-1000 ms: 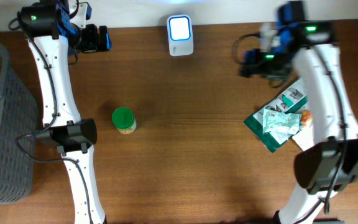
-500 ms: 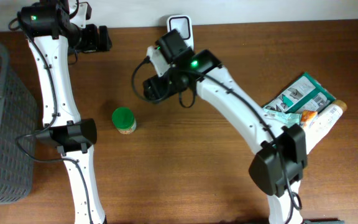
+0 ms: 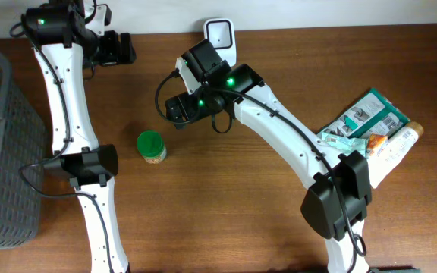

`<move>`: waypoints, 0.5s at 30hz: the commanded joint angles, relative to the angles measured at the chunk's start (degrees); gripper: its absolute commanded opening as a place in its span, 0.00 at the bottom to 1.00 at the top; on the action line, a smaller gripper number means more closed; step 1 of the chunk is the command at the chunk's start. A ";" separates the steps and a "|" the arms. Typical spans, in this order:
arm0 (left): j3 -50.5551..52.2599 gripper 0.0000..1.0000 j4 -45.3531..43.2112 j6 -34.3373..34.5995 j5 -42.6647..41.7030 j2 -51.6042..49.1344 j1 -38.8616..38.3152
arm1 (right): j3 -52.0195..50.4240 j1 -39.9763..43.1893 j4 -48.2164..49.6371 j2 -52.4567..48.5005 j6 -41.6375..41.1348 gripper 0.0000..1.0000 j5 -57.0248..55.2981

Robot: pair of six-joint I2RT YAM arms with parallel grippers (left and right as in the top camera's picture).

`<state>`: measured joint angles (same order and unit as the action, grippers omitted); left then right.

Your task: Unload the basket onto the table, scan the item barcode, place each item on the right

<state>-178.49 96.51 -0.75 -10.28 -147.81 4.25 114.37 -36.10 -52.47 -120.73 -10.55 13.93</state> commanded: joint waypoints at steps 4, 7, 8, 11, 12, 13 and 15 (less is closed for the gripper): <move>-1.29 0.99 -3.19 1.64 13.22 11.76 1.84 | 0.22 -3.65 4.50 -3.61 2.19 0.97 -0.11; -1.29 0.99 -6.69 1.64 15.76 16.35 1.84 | 0.22 -7.26 8.39 -5.46 2.19 0.97 -3.26; -1.29 0.99 -7.15 1.64 16.20 16.92 1.84 | 0.22 -7.98 9.35 -6.23 2.19 0.97 -3.23; -1.29 0.99 -7.30 1.64 18.29 17.55 1.84 | 0.22 -10.47 11.34 -8.83 2.80 0.97 -3.23; -1.20 0.99 -7.08 1.60 18.43 17.55 1.84 | 0.22 -10.93 11.39 -9.33 2.80 0.96 -3.26; -1.16 0.99 -6.80 1.60 18.97 17.55 1.84 | 0.22 -11.39 11.37 -9.99 2.75 0.96 -3.61; -1.16 0.99 -6.58 1.57 19.21 17.55 1.84 | 0.22 -11.65 11.37 -10.69 2.75 0.96 -4.48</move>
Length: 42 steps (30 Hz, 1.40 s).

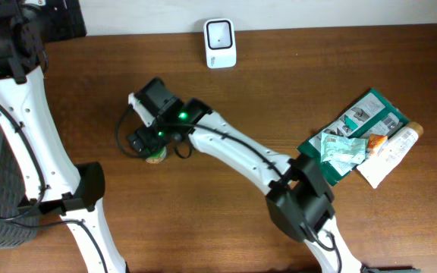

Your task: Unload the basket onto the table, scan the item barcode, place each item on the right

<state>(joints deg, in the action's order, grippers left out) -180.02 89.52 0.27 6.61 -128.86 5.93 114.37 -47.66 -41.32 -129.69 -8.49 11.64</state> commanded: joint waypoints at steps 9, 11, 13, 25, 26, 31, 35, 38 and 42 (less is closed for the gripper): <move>0.37 0.99 1.86 0.57 2.25 -1.40 0.13 | 0.22 -0.37 0.44 -3.93 0.68 0.89 -2.21; 0.37 0.99 1.86 0.57 2.25 -1.40 0.13 | 0.22 -0.72 1.62 -4.85 0.70 0.88 -1.77; 0.37 0.99 1.86 0.57 2.25 -1.40 0.13 | 0.22 -1.03 2.10 -5.33 0.70 0.88 -1.79; 0.37 0.99 1.86 0.57 2.25 -1.40 0.13 | 0.24 -1.07 -0.35 -5.42 0.72 0.69 -3.80; 0.37 0.99 1.88 0.57 2.25 -1.40 0.13 | 0.26 -1.01 -0.98 -5.22 0.72 0.68 -4.46; 0.37 0.99 1.86 0.57 2.25 -1.40 0.13 | 2.62 0.92 -8.76 -1.66 0.81 0.62 -11.61; 0.37 0.99 1.88 0.57 2.25 -1.40 0.13 | 4.85 4.22 -16.57 1.40 5.68 0.61 -12.20; 0.37 0.99 1.86 0.57 2.25 -1.40 0.13 | 4.85 7.34 -21.31 2.60 7.65 0.61 -12.15; 0.37 0.99 1.86 0.57 2.25 -1.40 0.13 | 4.79 12.15 -26.77 2.58 12.09 0.61 -11.72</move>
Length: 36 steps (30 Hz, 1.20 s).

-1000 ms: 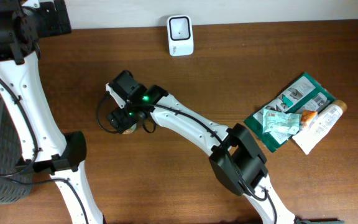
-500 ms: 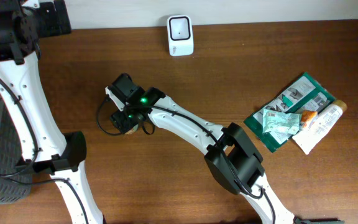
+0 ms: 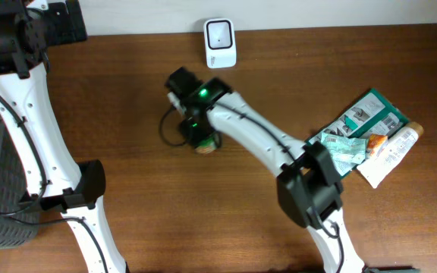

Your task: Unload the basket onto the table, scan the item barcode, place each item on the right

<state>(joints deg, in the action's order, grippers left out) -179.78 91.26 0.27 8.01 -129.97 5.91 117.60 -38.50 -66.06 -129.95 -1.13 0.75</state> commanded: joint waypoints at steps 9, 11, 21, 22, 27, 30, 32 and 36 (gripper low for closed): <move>0.13 0.99 0.11 0.57 0.85 -0.28 0.15 | 1.44 9.14 -4.81 2.82 16.57 0.69 9.16; 0.13 0.99 0.11 0.57 0.85 -0.28 0.15 | 1.14 10.10 -6.32 2.82 18.32 0.71 9.16; 0.13 0.99 0.13 0.57 0.85 -0.28 0.15 | 3.96 12.00 -8.46 2.84 6.29 0.86 6.19; 0.13 0.99 0.11 0.57 0.85 -0.28 0.15 | 5.27 12.00 -8.85 2.84 2.29 0.86 5.14; 0.13 0.99 0.11 0.57 0.85 -0.28 0.15 | 10.34 11.10 -9.18 2.86 -22.21 0.88 5.03; 0.13 0.99 0.11 0.57 0.85 -0.28 0.15 | 9.31 9.79 -8.09 2.36 -28.76 0.93 2.99; 0.13 0.99 0.11 0.57 0.83 -0.28 0.15 | 9.27 9.14 -8.13 1.33 -30.62 0.93 0.00; 0.13 0.99 0.11 0.57 0.83 -0.28 0.15 | 9.27 8.94 -8.39 0.94 -30.95 0.94 -0.61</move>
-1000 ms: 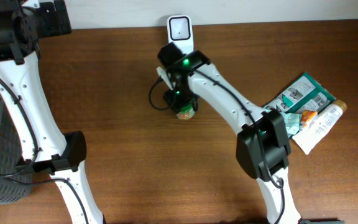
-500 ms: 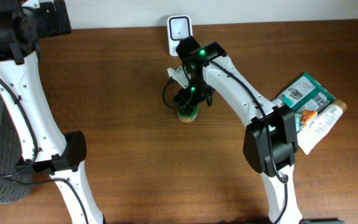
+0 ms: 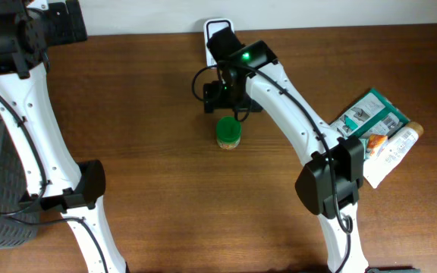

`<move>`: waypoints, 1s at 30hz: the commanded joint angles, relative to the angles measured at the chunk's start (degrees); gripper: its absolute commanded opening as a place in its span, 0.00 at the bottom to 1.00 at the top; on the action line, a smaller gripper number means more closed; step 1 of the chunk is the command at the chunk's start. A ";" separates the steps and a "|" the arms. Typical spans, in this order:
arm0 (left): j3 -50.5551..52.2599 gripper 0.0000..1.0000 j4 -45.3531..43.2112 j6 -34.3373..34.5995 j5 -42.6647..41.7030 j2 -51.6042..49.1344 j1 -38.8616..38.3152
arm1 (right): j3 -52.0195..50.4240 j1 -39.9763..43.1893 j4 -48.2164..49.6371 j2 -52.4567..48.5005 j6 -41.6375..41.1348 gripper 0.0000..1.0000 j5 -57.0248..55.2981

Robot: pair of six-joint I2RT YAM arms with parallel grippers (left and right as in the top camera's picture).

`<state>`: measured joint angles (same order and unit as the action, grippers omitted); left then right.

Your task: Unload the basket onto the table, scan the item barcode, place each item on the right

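Note:
A small jar with a green lid (image 3: pixel 228 134) is near the middle of the table, its tan body showing below the lid. My right gripper (image 3: pixel 227 116) reaches down onto its far side from the wrist and looks shut on it. The white barcode scanner (image 3: pixel 217 28) stands at the back edge, mostly covered by the right wrist. My left gripper (image 3: pixel 68 20) is up in the far left corner, away from the jar, and its fingers cannot be made out.
A dark grey mesh basket fills the left edge. At the right lie a green-and-white packet (image 3: pixel 374 114), a small teal sachet (image 3: pixel 349 138) and a white tube (image 3: pixel 391 150). Both arm bases stand at the front.
The jar and my right gripper have moved to the right and a little toward the back, closer to the scanner. The lid shows fully now. The left arm has not moved.
The jar first stood alone at the left-middle, with my right gripper raised near the scanner and my left arm over the table. Then the right gripper was down at the jar and the left arm back in the corner. Since then the jar has shifted rightward twice with the gripper.

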<state>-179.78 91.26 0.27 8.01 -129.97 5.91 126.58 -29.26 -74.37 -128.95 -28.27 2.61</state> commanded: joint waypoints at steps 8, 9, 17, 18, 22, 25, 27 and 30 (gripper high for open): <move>0.13 0.99 0.11 0.57 0.85 -0.28 0.15 | 0.26 -0.26 -0.72 -0.13 -3.76 0.94 -2.47; 0.13 0.99 0.11 0.57 0.85 -0.28 0.15 | 0.24 -0.26 -0.72 -0.13 -3.78 0.94 -2.47; 0.13 0.99 0.11 0.57 0.85 -0.28 0.15 | -0.07 -0.37 -0.90 -0.57 -6.78 0.94 -2.73; 0.13 0.99 0.11 0.57 0.85 -0.28 0.15 | -0.07 -0.35 -0.92 -0.76 -6.78 0.94 -2.73; 0.13 0.99 0.11 0.57 0.85 -0.28 0.15 | -0.07 -0.37 -0.92 -1.42 -6.78 0.94 -2.69; 0.13 0.99 0.11 0.57 0.85 -0.28 0.15 | -0.07 -0.37 -1.64 -1.70 -6.75 0.94 -2.69; 0.13 0.99 0.11 0.57 0.85 -0.28 0.15 | -0.07 -0.37 -2.43 -1.70 -6.75 0.94 -2.71; 0.13 0.99 0.11 0.57 0.85 -0.28 0.15 | -0.07 -0.37 -2.60 -1.73 -6.78 0.94 -2.71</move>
<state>-179.78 91.26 0.27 8.01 -129.97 5.91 126.54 -29.52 -76.73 -129.71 -34.44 1.26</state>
